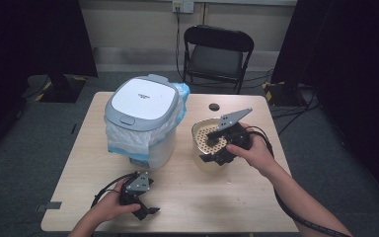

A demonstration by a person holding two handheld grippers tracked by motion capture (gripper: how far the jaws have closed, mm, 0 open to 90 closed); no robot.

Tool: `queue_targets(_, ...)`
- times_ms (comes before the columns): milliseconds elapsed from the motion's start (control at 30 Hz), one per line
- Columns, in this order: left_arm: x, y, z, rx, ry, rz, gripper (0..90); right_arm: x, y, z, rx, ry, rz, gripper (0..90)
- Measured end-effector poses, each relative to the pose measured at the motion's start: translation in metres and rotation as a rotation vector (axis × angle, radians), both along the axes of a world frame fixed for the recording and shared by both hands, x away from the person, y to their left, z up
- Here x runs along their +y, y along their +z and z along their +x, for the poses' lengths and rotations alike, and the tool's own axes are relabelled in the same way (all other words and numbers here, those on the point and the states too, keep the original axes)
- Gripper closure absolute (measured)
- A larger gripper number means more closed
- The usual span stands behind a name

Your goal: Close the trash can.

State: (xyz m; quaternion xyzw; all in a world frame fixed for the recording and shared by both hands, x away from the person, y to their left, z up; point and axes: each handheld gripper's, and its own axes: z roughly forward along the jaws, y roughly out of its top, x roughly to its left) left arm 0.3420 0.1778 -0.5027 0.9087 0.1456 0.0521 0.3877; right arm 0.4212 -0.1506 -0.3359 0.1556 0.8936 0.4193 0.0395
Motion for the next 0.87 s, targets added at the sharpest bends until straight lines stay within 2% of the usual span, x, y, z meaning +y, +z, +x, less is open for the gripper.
queue_targets(300, 0.0, 0.0, 0.0, 0.0, 0.0, 0.004, 0.0, -0.012, -0.013, -0.011, 0.004, -0.001, -0.002, 14.7)
queue_targets(600, 0.0, 0.0, 0.0, 0.0, -0.001, 0.004, 0.0, -0.027, -0.022, -0.017, 0.015, -0.015, 0.018, 14.7)
queue_targets(867, 0.0, 0.0, 0.0, 0.0, 0.0, 0.003, 0.0, -0.029, -0.033, -0.022, 0.024, -0.009, 0.024, 14.7)
